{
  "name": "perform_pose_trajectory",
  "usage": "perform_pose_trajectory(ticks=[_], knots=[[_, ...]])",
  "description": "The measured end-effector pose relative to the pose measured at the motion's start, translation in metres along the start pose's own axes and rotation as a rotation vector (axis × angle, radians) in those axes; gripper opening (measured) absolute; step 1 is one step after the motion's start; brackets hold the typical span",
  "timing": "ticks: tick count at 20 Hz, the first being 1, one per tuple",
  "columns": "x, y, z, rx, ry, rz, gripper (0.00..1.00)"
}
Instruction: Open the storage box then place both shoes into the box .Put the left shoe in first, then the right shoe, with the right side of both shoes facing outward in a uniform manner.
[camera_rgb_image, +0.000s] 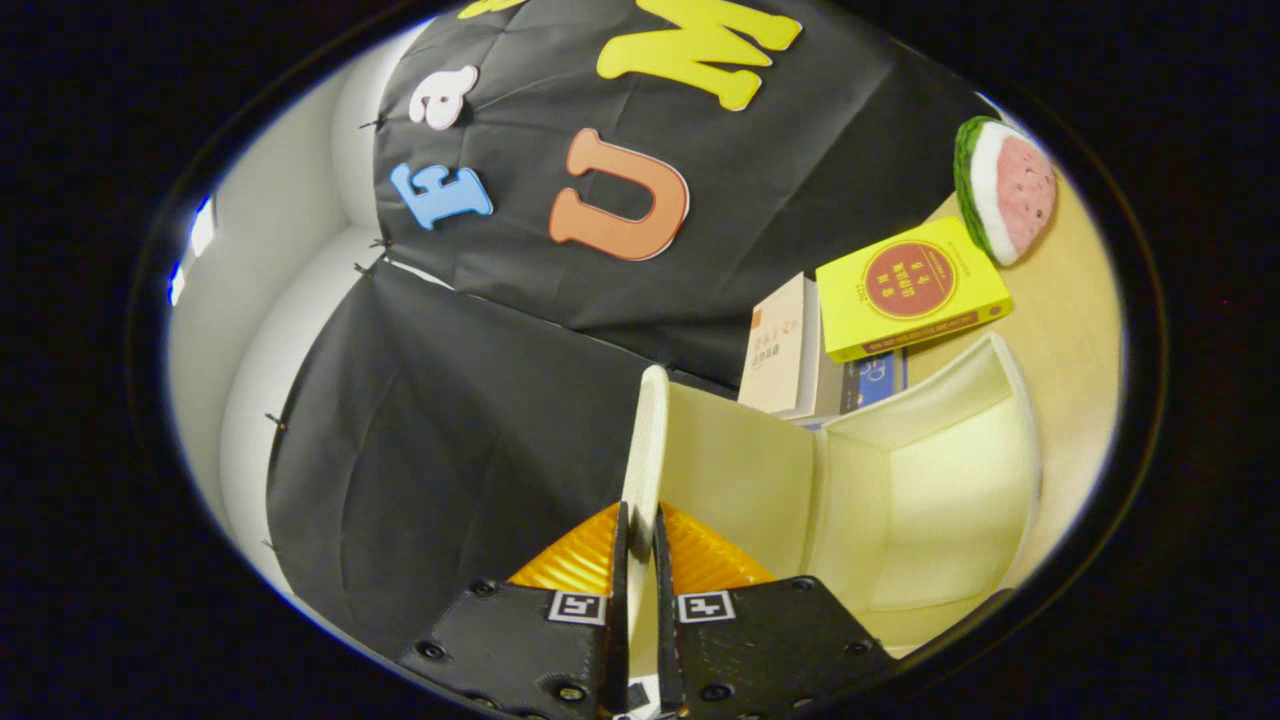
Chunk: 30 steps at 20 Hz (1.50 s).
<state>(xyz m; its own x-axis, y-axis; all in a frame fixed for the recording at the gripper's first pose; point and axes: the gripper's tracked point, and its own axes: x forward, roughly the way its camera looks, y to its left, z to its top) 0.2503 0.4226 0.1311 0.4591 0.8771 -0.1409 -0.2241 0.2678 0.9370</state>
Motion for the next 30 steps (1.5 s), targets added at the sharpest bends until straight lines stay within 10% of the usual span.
perform_pose_trajectory(ticks=[5,14,30], knots=[[0.049,0.006,-0.021,0.071,0.006,0.001,0.19],[0.032,0.021,-0.041,-0.095,-0.021,0.029,0.94],[-0.177,-0.182,0.023,-0.377,-0.018,-0.472,0.95]])
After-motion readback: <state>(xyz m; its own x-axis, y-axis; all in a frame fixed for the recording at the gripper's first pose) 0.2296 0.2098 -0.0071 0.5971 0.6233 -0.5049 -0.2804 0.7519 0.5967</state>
